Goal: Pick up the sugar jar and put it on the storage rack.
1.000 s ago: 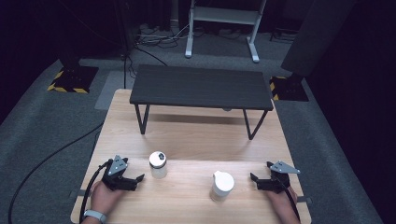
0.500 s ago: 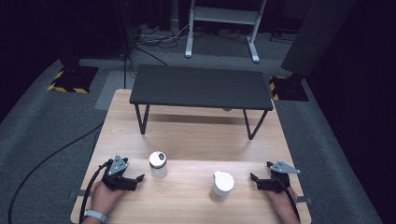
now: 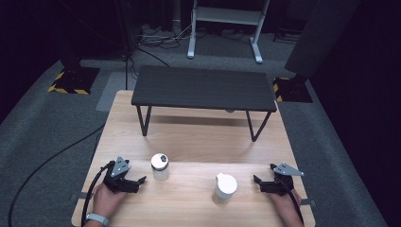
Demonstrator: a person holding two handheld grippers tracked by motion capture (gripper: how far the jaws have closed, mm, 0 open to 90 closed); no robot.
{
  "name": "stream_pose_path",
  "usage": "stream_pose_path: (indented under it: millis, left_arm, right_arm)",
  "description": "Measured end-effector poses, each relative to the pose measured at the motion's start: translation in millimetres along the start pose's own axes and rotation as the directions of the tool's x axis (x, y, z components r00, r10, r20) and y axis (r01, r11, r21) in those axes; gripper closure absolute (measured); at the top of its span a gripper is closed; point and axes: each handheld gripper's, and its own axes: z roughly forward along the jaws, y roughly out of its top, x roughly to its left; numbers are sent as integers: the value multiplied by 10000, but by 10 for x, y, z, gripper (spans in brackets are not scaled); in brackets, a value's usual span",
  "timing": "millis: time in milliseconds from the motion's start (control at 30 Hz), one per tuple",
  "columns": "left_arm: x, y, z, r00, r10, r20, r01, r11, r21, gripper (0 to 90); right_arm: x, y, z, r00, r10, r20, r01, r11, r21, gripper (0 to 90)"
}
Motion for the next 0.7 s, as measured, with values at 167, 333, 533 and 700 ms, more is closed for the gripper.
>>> stream_pose_path:
  millis: [167, 333, 533, 700]
  left_arm:
    - [8, -22, -32, 9999, -32, 160, 37, 9994, -355, 7]
    - [15, -23, -88, 9991, 1, 427, 42, 9948, -1013, 6]
    - [-48, 10, -168, 9992, 81, 395, -7, 9828, -1846, 6]
    - [-85, 43, -223, 9987, 250, 445, -138, 9714, -2370, 6]
  right_arm:
    - [2, 0, 1, 10000, 11, 20, -11, 10000, -4, 32]
    - [4, 0, 1, 10000, 20, 36, -20, 10000, -3, 32]
    - [5, 0, 1, 10000, 24, 39, -24, 10000, -3, 32]
    - [7, 0, 1, 10000, 27, 48, -27, 10000, -3, 32]
